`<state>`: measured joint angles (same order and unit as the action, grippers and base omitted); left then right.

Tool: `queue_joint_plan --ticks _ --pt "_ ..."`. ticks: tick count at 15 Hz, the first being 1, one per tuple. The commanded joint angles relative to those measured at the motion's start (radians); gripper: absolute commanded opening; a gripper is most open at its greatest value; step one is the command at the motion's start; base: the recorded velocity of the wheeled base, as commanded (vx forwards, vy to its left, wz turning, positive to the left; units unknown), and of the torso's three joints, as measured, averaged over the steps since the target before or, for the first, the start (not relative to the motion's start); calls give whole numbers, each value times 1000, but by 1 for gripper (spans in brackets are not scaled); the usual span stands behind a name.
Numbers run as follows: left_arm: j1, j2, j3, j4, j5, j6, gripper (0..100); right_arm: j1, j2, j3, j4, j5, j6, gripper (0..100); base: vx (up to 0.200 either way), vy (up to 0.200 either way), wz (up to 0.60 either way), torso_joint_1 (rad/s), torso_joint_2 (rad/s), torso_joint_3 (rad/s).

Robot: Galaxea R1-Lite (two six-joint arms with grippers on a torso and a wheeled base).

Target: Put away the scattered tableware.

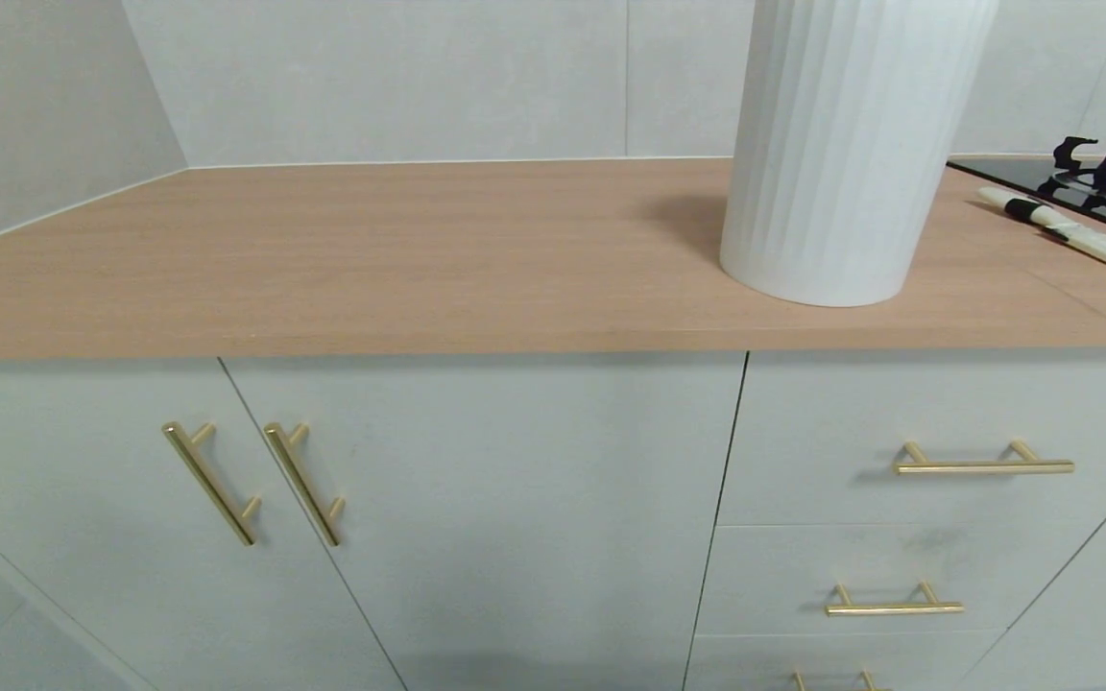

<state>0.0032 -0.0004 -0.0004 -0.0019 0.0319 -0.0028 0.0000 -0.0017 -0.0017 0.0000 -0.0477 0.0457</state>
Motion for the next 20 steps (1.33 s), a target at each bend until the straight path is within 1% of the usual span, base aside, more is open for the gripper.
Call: queue_joint_plan --ticks 1,5,20 --pt "1 0 0 -1 0 0 100 2 2 0 0 0 0 100 0 -200 0 2 2 -7" --pt "1 0 0 -1 0 -2 100 2 2 0 0 0 0 100 0 -200 0 0 4 4" --pt "1 0 0 -1 0 -2 100 2 2 0 2 2 -7 100 0 0 0 0 0 0"
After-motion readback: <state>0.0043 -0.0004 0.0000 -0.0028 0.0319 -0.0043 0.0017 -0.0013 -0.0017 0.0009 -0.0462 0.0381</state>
